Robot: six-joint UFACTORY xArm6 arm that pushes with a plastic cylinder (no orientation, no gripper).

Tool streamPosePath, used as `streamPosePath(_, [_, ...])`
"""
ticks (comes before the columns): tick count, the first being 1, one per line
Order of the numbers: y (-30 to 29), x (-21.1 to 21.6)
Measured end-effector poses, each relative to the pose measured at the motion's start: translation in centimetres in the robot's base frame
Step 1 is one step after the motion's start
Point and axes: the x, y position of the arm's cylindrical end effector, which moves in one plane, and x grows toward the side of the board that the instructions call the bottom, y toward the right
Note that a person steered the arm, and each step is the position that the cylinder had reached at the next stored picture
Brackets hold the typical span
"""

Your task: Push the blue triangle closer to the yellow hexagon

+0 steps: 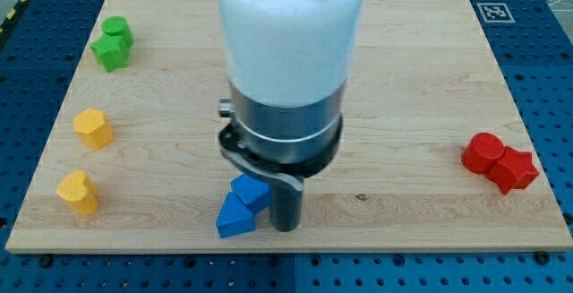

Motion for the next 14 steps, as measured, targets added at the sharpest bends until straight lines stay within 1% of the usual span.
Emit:
streamPosePath(1, [-3.2,-0.2])
streamPosePath(2, [-4.6,-0.3])
streamPosePath(3, [-2.7,-0.1])
streamPosePath(4, [-3.0,0.9])
streamPosePath(5, [-3.0,0.9])
streamPosePath(6, [-5.3,1.9])
streamPosePath(9, [-5.6,1.9])
streamPosePath(10, [-7.9,1.8])
streamPosePath(11, [-10.4,0.6])
streamPosePath(12, [-11.9,-2.6])
streamPosePath(13, [-11.8,-2.6])
streamPosePath(14, [-9.8,-2.6])
